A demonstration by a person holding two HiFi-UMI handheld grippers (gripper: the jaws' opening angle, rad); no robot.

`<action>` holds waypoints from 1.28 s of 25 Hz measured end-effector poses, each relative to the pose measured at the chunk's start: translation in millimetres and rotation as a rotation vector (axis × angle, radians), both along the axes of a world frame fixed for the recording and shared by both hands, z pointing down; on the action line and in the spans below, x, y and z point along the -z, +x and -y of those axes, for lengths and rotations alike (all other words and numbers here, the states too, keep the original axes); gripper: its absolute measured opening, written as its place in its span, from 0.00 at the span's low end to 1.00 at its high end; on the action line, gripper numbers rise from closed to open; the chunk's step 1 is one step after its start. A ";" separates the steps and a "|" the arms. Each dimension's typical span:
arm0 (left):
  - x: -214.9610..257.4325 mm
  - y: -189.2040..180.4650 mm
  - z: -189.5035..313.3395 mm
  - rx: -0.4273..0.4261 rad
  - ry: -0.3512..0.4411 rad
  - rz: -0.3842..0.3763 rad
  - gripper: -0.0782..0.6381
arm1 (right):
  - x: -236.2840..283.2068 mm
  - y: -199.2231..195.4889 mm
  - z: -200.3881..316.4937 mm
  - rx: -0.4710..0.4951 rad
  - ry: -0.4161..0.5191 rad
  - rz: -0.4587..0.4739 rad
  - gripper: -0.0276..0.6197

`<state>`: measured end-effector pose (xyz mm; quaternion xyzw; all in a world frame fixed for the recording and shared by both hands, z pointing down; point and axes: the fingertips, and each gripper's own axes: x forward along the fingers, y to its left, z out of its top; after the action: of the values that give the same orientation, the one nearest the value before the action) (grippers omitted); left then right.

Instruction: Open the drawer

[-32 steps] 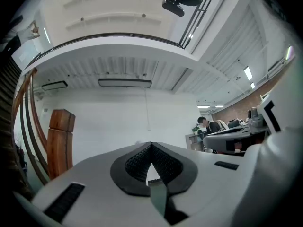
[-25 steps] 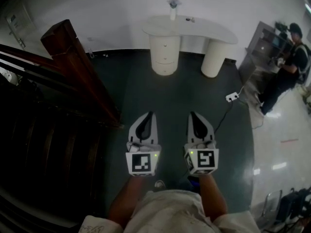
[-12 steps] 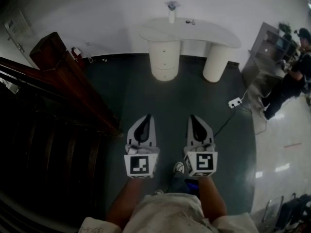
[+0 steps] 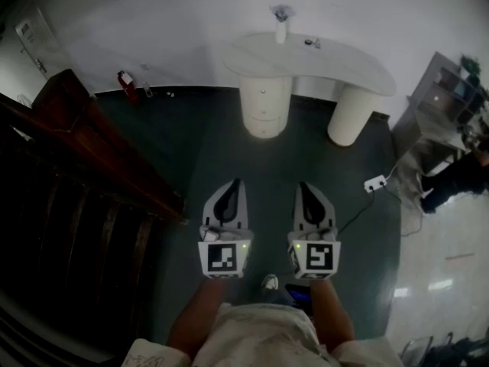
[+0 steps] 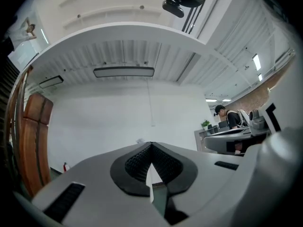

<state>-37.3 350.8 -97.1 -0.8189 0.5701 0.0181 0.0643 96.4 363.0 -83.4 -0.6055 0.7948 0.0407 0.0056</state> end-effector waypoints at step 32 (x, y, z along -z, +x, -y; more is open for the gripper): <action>-2.0 -89.6 316.0 -0.113 0.008 -0.045 0.11 | 3.6 -92.2 299.5 -0.140 0.023 -0.070 0.05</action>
<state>-126.9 34.8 -95.1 -0.8488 0.5242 0.0425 0.0534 4.1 63.5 -87.0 -0.6579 0.7495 0.0712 -0.0180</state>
